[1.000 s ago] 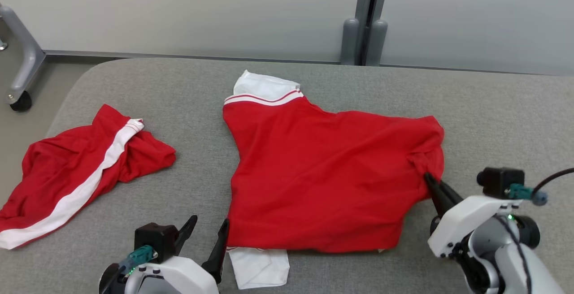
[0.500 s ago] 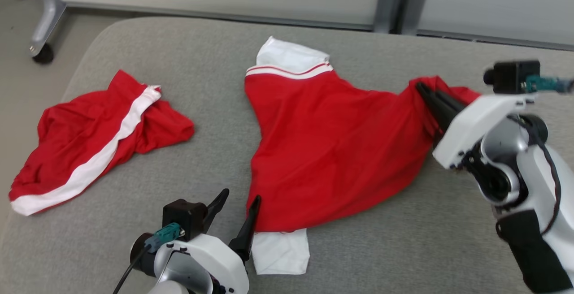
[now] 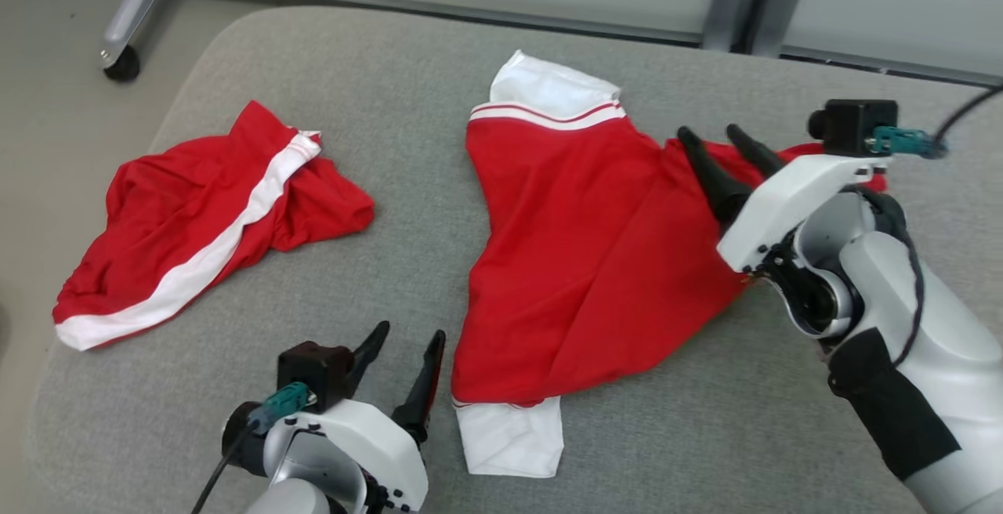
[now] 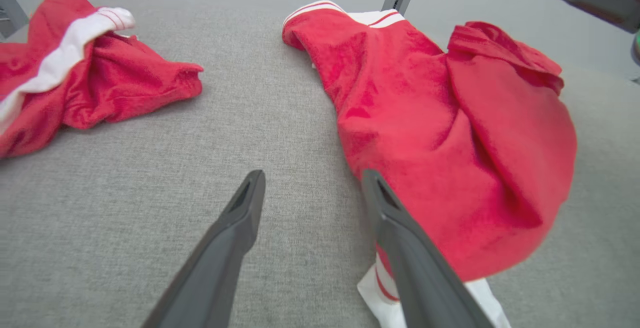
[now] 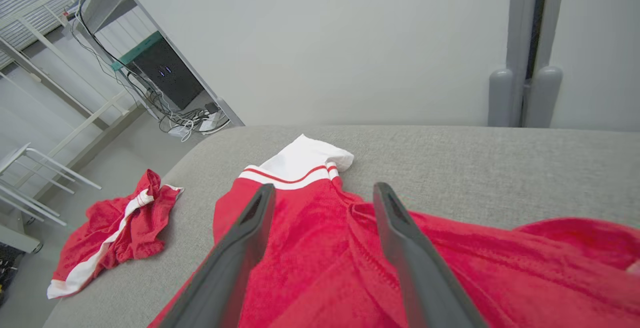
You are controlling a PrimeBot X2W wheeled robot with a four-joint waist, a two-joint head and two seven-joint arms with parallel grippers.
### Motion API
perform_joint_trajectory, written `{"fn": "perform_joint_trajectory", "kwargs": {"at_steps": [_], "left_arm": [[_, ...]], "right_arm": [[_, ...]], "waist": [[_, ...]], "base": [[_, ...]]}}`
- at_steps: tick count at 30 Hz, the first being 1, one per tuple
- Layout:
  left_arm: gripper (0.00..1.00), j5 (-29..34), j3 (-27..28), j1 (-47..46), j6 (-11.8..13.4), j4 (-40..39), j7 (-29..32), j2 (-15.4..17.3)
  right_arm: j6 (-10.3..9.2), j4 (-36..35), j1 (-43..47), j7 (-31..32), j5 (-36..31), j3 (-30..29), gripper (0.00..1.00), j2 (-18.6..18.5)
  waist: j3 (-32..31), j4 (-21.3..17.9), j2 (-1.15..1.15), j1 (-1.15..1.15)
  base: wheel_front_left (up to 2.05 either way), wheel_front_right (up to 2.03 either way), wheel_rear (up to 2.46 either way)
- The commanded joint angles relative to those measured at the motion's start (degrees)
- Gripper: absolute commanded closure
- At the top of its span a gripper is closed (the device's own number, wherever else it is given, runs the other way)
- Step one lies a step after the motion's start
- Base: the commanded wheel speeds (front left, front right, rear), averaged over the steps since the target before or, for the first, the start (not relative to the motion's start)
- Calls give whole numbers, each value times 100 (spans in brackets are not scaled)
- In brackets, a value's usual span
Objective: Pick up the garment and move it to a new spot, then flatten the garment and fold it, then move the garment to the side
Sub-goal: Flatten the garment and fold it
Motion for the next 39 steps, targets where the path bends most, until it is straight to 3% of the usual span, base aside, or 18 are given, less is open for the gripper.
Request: {"fn": "perform_joint_trajectory", "kwargs": {"at_steps": [1,7,11,17,28,37,38,39], "left_arm": [[0,-34,45,27,21,-14,-55,38],[0,-78,335,250,170,-202,-534,107],[0,-50,453,366,215,-312,-860,133],[0,2,445,389,191,-352,-1061,113],[0,-10,330,204,142,-261,-1047,19],[0,-71,319,188,138,-224,-1067,19],[0,-77,322,183,137,-222,-1064,24],[0,-79,323,180,138,-218,-1058,32]], "right_arm": [[12,-38,83,-146,80,12,0,-132],[12,-333,807,-1371,234,8,0,-571],[13,-433,1453,-1634,324,-72,0,-747],[13,-392,1850,-1656,266,-12,0,-771],[12,797,1167,-1017,-37,245,0,-619],[12,1419,864,-1245,54,210,0,-550],[12,1444,832,-1282,60,219,5,-533],[12,1462,805,-1319,62,232,47,-525]], "waist": [[-174,-172,0,0],[-539,-536,0,0],[-606,-653,0,0],[-543,-570,0,0],[-362,-30,0,0],[-296,144,0,0],[-283,147,0,0],[-270,146,0,0]], "base": [[0,0,0],[0,0,0],[0,0,0],[0,0,0],[0,0,0],[0,0,0],[0,0,0],[0,0,0]]}}
